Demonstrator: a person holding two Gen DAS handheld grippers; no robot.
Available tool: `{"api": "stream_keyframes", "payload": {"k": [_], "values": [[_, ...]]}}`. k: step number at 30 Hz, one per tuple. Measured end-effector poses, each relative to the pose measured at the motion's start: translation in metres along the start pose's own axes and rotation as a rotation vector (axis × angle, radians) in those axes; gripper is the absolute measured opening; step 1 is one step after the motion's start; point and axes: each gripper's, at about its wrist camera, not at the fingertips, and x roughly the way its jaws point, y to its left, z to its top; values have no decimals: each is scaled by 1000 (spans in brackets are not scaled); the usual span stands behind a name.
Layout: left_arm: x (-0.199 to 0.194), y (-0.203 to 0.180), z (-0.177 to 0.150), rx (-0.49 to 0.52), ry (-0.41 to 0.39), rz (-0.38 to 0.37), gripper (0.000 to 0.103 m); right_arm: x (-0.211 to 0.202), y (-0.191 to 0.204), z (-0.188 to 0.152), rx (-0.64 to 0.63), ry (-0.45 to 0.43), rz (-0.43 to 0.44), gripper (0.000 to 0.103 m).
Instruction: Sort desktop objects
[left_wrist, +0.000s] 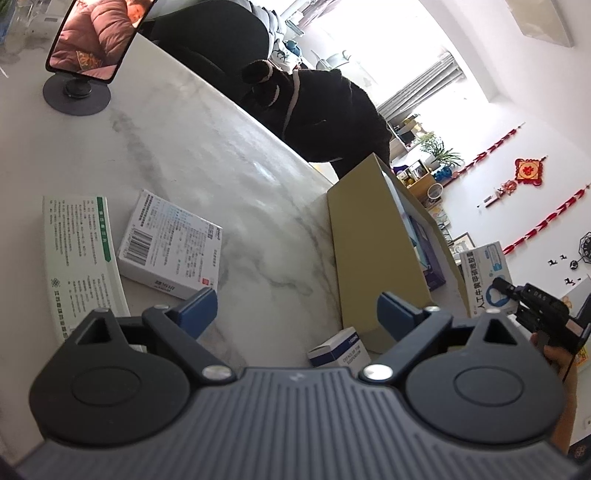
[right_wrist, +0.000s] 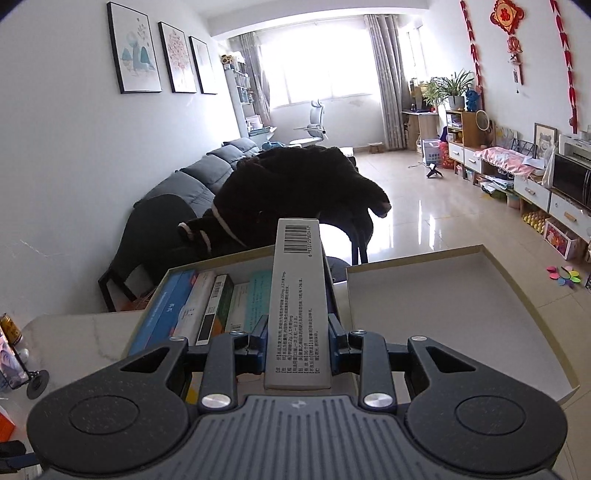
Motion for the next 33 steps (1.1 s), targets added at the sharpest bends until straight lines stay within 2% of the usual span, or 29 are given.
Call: {"api": "stream_keyframes", "payload": {"k": [5, 10, 18, 23, 26, 28, 30, 33], "values": [[-2, -1, 1, 3, 0, 2, 95, 24, -12, 10, 137, 45, 118, 32], [-2, 0, 2, 8, 3, 14, 95, 51, -23, 21, 249, 90, 183, 32], [6, 3, 6, 1, 14, 35, 95, 94, -44, 31, 407, 130, 232, 32], [8, 2, 8, 6, 15, 40, 95, 110, -43, 35, 412, 137, 231, 33], [8, 1, 9, 9, 14, 40, 95, 113, -37, 39, 371, 127, 210, 33], [9, 2, 10, 10, 14, 41, 95, 113, -34, 43, 322, 115, 185, 37], [9, 2, 10, 8, 16, 42, 95, 111, -30, 46, 269, 100, 149, 46], [10, 2, 11, 8, 18, 39, 95, 110, -29, 50, 233, 82, 127, 47]]}}
